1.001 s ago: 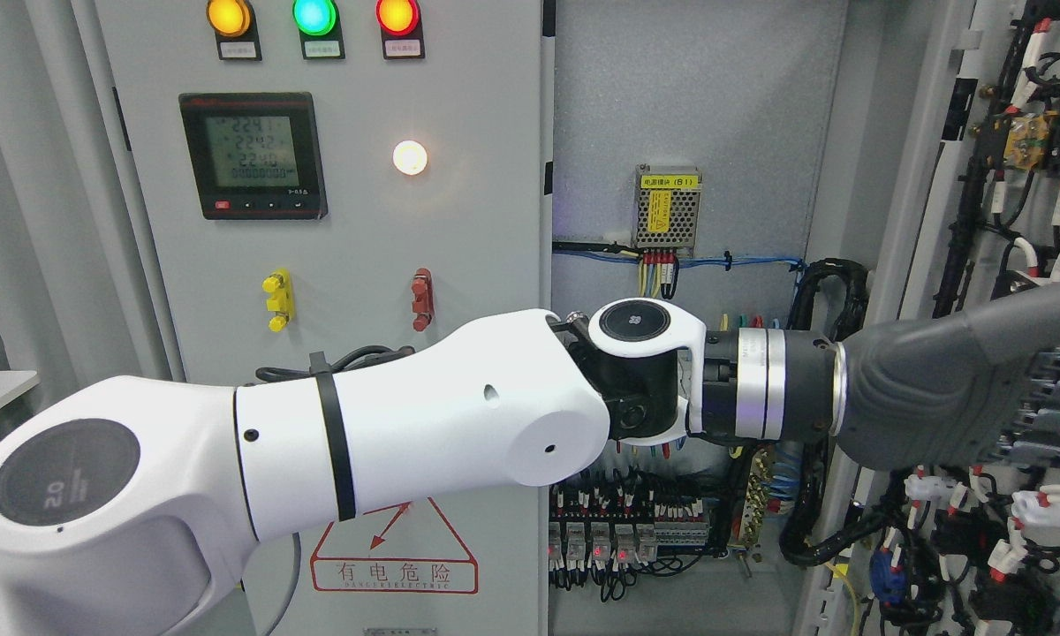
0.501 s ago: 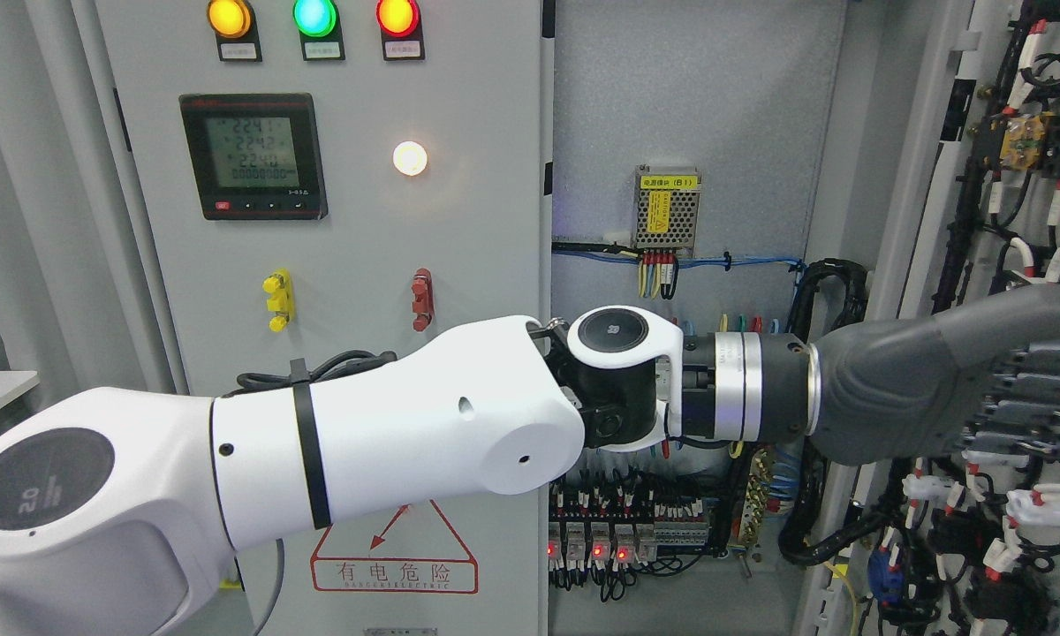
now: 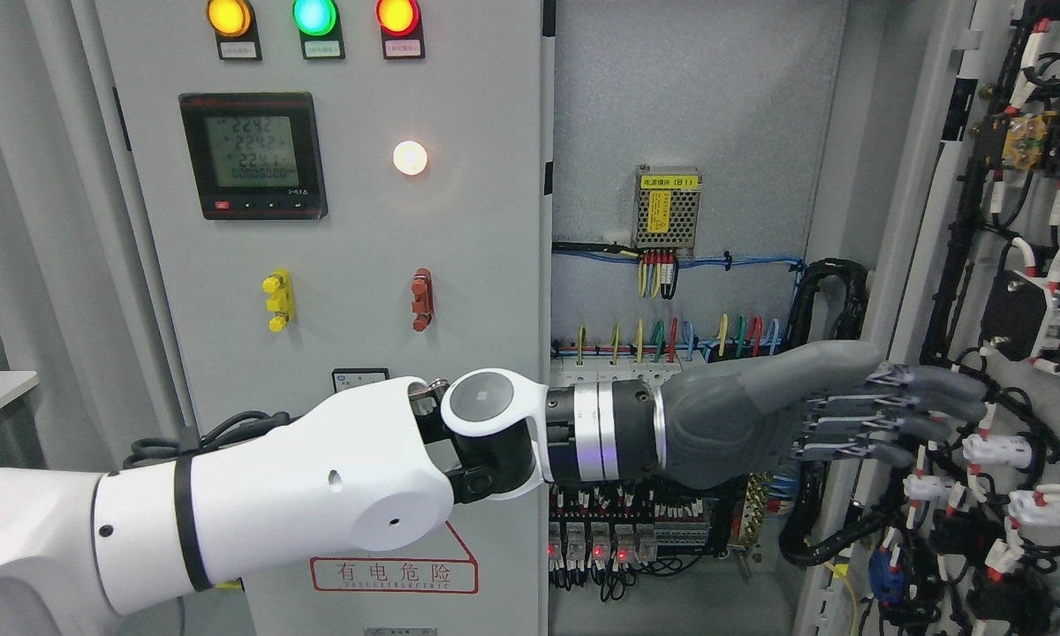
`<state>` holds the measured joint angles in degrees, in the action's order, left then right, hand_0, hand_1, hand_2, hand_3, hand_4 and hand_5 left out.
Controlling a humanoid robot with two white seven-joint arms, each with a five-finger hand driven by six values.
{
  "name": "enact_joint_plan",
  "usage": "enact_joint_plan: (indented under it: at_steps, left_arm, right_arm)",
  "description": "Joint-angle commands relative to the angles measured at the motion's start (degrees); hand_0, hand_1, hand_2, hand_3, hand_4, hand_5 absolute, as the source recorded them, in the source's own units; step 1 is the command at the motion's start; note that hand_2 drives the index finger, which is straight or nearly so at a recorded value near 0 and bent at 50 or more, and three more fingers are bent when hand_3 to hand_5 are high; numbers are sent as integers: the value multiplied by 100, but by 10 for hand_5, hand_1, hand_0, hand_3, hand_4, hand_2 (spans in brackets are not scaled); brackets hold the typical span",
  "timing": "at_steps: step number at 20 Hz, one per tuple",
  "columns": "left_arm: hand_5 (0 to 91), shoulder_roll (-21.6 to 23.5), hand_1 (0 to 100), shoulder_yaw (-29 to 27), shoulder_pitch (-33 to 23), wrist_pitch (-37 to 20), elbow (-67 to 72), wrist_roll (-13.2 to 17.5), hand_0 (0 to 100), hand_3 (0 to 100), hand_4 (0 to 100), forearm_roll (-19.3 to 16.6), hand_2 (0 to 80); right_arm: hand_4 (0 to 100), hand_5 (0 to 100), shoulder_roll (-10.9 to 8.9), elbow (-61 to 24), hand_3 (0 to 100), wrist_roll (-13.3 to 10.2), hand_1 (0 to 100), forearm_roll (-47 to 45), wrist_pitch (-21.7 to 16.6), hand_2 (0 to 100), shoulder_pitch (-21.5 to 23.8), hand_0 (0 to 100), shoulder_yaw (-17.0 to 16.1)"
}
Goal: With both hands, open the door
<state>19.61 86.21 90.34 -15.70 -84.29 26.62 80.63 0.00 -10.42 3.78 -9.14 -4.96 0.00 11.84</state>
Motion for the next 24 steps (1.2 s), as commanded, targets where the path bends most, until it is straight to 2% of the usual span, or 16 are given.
enact_joint_plan:
  at_steps: [1,4,7,9,11,13,14,16,18,20,22,24]
  left_arm:
    - [0,1799,0,-333,-1577,-30,-1292,-191,296,28,37,-1353,28]
    - [0,1993,0,-508,-2991,-65,-1239,-272,296,28,37,-2496,28]
    - [0,2038,0,-1455,-5073,-48,-845,-245,296,28,37,-3699,28]
    - [0,1977,0,-2376,-6558,-39,-284,-245,296,28,37,-4710,28]
    - [0,1566,0,-3465,-8087,-74,558,-237,296,28,37,-5563,28]
    - [0,803,0,-4389,-9021,-179,1567,-237,296,28,37,-5908,28]
    - [0,416,0,-4837,-9348,-240,2235,-245,296,28,37,-5927,28]
    - [0,-358,0,-5480,-9657,-276,3649,-245,296,28,37,-5936,27]
    - [0,-1078,0,-6043,-9624,-320,5317,-263,296,28,37,-5936,27]
    - [0,-1739,0,-6606,-9440,-329,6962,-280,296,28,37,-5936,27]
    - [0,-1961,0,-6889,-9220,-285,7950,-307,296,28,37,-5936,27]
    - [0,-1961,0,-6925,-9201,-232,8165,-481,296,28,37,-5936,27]
  right_arm:
    - [0,0,-44,-21,0,0,0,0,-5,0,106,218,3]
    - [0,0,-44,-21,0,0,0,0,-5,0,106,218,3]
    - [0,0,-44,-56,0,-18,0,0,-23,0,141,218,11]
    - [0,0,-53,-580,0,-18,0,9,-128,0,359,218,38]
    - [0,0,-97,-1344,0,-27,0,26,-111,0,719,218,143]
    - [0,0,-132,-1847,0,-44,0,35,-93,0,879,218,152]
    - [0,0,-141,-2032,0,-44,0,35,-93,0,958,218,161]
    - [0,0,-167,-2672,0,-44,0,35,-93,0,1212,218,204]
    - [0,0,-316,-3445,0,-53,0,35,-84,0,1458,219,353]
    - [0,0,-378,-4218,0,-53,0,35,-84,0,1704,218,407]
    - [0,0,-483,-5018,0,-53,0,35,-84,0,1933,218,416]
    - [0,0,-545,-5791,0,-53,0,140,-75,0,2187,218,424]
